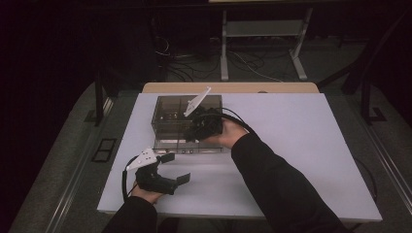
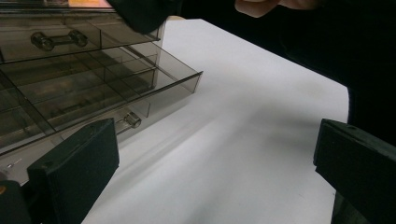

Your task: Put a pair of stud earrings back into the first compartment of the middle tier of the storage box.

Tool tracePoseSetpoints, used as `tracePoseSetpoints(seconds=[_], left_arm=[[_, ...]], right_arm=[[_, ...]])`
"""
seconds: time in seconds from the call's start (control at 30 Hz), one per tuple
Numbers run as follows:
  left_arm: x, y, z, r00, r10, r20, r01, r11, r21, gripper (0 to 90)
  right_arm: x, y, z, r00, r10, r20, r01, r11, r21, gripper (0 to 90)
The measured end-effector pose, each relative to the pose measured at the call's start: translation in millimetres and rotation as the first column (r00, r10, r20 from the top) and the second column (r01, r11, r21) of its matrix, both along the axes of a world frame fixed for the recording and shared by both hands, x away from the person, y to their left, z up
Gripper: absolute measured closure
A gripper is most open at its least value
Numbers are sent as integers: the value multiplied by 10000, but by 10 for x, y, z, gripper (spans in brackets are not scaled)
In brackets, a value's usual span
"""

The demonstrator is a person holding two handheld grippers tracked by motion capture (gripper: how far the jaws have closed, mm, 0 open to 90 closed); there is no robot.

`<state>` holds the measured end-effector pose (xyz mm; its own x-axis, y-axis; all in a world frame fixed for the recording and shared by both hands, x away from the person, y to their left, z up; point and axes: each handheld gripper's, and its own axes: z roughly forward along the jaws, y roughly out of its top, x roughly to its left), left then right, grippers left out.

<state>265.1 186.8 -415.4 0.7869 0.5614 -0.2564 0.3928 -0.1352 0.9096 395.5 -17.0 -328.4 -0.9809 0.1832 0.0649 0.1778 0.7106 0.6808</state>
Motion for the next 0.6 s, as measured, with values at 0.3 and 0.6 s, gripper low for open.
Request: tracePoseSetpoints(seconds=[0.3,0.6], left_arm=[[7,0,-5,10000,-64,-58,64,10000,-24,0],[12,16,-1,10000,-4,-41,3,10000,-80,0]], right_arm=[[96,294,-62,9997,249,-81,-249,9997,18,792],[207,478,-258,9994,177,-285,-178,9998,-11,792]])
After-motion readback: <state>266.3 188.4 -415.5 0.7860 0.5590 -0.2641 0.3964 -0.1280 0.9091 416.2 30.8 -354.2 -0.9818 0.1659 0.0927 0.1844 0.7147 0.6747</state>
